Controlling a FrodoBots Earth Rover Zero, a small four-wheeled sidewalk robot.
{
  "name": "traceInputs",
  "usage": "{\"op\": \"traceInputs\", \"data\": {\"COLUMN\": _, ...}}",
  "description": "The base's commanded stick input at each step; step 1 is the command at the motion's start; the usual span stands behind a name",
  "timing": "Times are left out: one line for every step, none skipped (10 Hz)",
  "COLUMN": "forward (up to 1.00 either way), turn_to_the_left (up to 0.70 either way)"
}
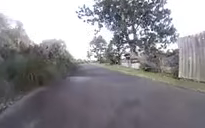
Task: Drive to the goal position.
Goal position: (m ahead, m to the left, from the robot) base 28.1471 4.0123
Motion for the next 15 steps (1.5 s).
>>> {"op": "traceInputs", "data": {"forward": 0.85, "turn_to_the_left": 0.0}}
{"op": "traceInputs", "data": {"forward": 0.85, "turn_to_the_left": 0.0}}
{"op": "traceInputs", "data": {"forward": 0.85, "turn_to_the_left": 0.0}}
{"op": "traceInputs", "data": {"forward": 0.85, "turn_to_the_left": 0.0}}
{"op": "traceInputs", "data": {"forward": 0.85, "turn_to_the_left": 0.0}}
{"op": "traceInputs", "data": {"forward": 0.85, "turn_to_the_left": 0.0}}
{"op": "traceInputs", "data": {"forward": 0.85, "turn_to_the_left": 0.0}}
{"op": "traceInputs", "data": {"forward": 0.85, "turn_to_the_left": 0.0}}
{"op": "traceInputs", "data": {"forward": 0.85, "turn_to_the_left": 0.0}}
{"op": "traceInputs", "data": {"forward": 0.85, "turn_to_the_left": 0.0}}
{"op": "traceInputs", "data": {"forward": 0.85, "turn_to_the_left": 0.0}}
{"op": "traceInputs", "data": {"forward": 0.85, "turn_to_the_left": 0.0}}
{"op": "traceInputs", "data": {"forward": 0.85, "turn_to_the_left": 0.0}}
{"op": "traceInputs", "data": {"forward": 0.85, "turn_to_the_left": 0.0}}
{"op": "traceInputs", "data": {"forward": 0.85, "turn_to_the_left": 0.0}}
